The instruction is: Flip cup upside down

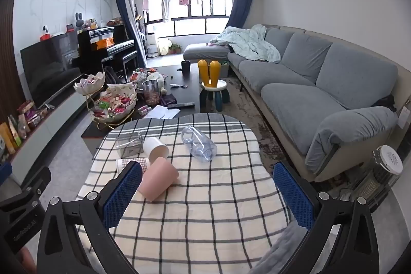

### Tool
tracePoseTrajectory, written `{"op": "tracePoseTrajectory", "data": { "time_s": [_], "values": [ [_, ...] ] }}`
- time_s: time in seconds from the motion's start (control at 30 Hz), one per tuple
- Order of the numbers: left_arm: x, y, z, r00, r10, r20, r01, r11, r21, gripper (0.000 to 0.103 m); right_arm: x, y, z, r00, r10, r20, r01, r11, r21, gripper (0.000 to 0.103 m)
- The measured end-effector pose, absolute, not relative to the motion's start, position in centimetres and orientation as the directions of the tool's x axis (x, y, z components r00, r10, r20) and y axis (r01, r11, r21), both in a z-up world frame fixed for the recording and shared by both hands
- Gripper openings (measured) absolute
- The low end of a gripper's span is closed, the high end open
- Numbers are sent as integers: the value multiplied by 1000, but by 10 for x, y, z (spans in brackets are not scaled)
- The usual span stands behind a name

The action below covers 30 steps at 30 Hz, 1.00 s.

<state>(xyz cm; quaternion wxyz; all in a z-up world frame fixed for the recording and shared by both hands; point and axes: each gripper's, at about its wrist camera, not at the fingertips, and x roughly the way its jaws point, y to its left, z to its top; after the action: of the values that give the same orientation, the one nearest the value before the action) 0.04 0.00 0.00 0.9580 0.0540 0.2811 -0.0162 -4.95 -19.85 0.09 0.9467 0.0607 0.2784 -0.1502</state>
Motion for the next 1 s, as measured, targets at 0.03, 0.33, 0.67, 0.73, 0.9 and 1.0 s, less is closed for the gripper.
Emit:
{"op": "tracePoseTrajectory", "data": {
  "time_s": [0.03, 0.33, 0.67, 0.73, 0.9, 1.0],
  "values": [
    [0, 0, 0, 842, -2, -539, 62, 994, 92, 103, -50, -199, 1, 799, -250, -547, 318, 948, 32, 103],
    [-2, -1, 1, 842, -11, -540, 70, 993, 90, 103, -50, -199, 3, 801, -251, -543, 318, 948, 31, 103],
    [-2, -5, 4, 843, -15, -538, 70, 994, 82, 103, -51, -199, 3, 803, -251, -541, 319, 947, 35, 103],
    [-2, -5, 4, 843, -16, -537, 70, 994, 81, 103, -52, -199, 4, 803, -251, -541, 320, 947, 35, 103],
    [-2, -6, 5, 844, -16, -536, 70, 994, 79, 103, -52, -199, 5, 803, -252, -540, 320, 947, 35, 103],
    [-2, -6, 5, 844, -14, -536, 67, 995, 79, 103, -53, -200, 5, 803, -252, -540, 320, 947, 35, 103]
  ]
}}
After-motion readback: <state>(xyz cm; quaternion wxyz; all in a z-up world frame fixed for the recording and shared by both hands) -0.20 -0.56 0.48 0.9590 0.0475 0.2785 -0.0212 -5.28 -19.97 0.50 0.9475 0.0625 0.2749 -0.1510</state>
